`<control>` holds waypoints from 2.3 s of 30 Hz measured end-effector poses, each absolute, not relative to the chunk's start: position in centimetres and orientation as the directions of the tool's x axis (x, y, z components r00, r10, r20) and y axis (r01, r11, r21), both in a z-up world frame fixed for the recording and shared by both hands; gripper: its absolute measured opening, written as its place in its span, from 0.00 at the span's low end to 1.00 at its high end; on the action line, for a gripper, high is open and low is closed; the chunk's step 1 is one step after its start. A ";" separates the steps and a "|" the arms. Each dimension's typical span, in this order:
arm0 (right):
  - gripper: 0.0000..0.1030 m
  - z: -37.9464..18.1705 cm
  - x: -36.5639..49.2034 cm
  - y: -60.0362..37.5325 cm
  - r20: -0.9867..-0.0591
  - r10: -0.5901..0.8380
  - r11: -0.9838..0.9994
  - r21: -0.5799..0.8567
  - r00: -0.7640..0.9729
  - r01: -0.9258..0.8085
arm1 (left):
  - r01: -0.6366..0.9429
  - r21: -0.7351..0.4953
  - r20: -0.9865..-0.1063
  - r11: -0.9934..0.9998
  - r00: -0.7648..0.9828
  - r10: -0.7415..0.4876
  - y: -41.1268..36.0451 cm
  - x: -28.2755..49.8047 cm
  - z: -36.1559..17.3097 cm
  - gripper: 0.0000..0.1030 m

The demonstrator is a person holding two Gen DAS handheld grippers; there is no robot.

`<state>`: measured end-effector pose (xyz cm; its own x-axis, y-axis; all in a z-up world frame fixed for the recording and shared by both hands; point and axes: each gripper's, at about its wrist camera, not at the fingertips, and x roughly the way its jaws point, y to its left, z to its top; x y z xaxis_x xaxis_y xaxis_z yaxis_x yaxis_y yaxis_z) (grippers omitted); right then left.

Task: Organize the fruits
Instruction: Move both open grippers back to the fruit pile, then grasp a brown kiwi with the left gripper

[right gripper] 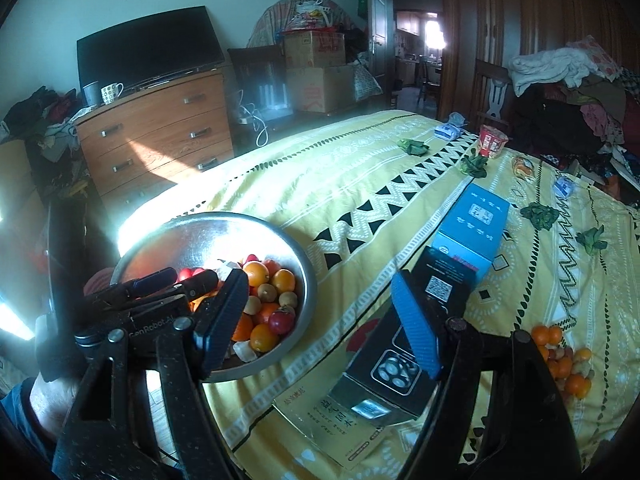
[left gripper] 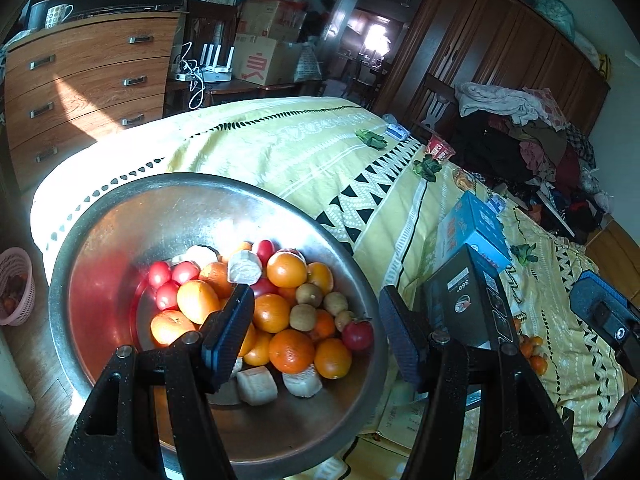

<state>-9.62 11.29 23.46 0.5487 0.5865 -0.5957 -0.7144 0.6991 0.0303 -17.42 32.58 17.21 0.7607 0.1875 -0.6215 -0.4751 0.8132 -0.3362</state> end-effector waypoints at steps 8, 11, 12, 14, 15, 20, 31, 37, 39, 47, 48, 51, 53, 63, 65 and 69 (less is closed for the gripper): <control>0.72 23.7 -9.4 7.8 -0.584 0.559 0.740 0.032 0.589 -0.671 | -0.406 -0.325 -0.609 0.854 0.781 0.139 28.9 -16.2 18.1 0.64; 0.72 23.4 -9.2 6.1 -0.580 0.552 0.754 0.038 0.600 -0.656 | -0.353 -0.317 -0.596 0.880 0.796 0.104 27.1 -15.7 18.4 0.64; 0.72 23.2 -9.2 5.5 -0.577 0.550 0.756 0.038 0.604 -0.653 | -0.330 -0.308 -0.592 0.892 0.801 0.092 26.2 -15.6 18.6 0.64; 0.72 22.3 -9.1 3.9 -0.585 0.533 0.771 0.036 0.612 -0.636 | -0.283 -0.293 -0.583 0.913 0.810 0.064 24.6 -15.1 18.9 0.64; 0.72 21.6 -8.9 2.9 -0.595 0.522 0.779 0.040 0.612 -0.626 | -0.256 -0.285 -0.581 0.924 0.813 0.046 23.7 -14.8 18.9 0.64; 0.72 17.3 -7.8 -3.3 -0.662 0.436 0.842 0.061 0.610 -0.535 | -0.126 -0.264 -0.576 0.956 0.816 -0.051 18.8 -12.9 19.2 0.64; 0.72 10.2 -6.4 -15.6 -0.784 0.287 0.940 0.120 0.551 -0.320 | 0.174 -0.238 -0.654 0.956 0.698 -0.290 4.2 -4.5 15.4 0.59; 0.72 7.5 -5.6 -19.0 -0.814 0.289 0.948 0.169 0.503 -0.271 | 0.161 -0.224 -0.762 0.961 0.586 -0.276 1.4 4.2 9.2 0.43; 0.72 6.8 -5.4 -20.2 -0.815 0.292 0.949 0.183 0.500 -0.256 | 0.154 -0.222 -0.796 0.963 0.542 -0.270 0.7 6.8 6.9 0.40; 0.72 5.5 -4.4 -24.3 -0.805 0.307 0.951 0.235 0.507 -0.203 | 0.150 -0.130 -0.849 0.980 0.493 -0.188 -1.1 12.3 1.9 0.38; 0.72 5.3 -4.3 -24.7 -0.803 0.314 0.949 0.246 0.506 -0.198 | 0.145 -0.133 -0.846 0.981 0.499 -0.188 -1.1 12.7 1.9 0.38; 0.72 5.0 -3.8 -25.4 -0.799 0.330 0.944 0.270 0.502 -0.191 | 0.148 -0.138 -0.837 0.979 0.511 -0.196 -1.5 13.6 1.9 0.38; 0.72 4.9 -3.5 -25.5 -0.798 0.335 0.942 0.275 0.501 -0.193 | 0.155 -0.129 -0.834 0.979 0.518 -0.192 -2.0 14.3 1.9 0.35; 0.72 5.1 -0.9 -26.0 -0.777 0.340 0.940 0.294 0.530 -0.171 | 0.152 -0.142 -0.809 0.978 0.552 -0.203 -1.8 14.9 1.4 0.35; 0.72 5.1 -0.1 -26.0 -0.773 0.343 0.939 0.304 0.533 -0.162 | 0.149 -0.150 -0.802 0.977 0.560 -0.208 -1.6 15.1 1.2 0.35; 0.72 4.9 1.2 -25.8 -0.774 0.342 0.938 0.309 0.532 -0.154 | 0.156 -0.165 -0.796 0.974 0.562 -0.224 -1.3 15.4 1.0 0.34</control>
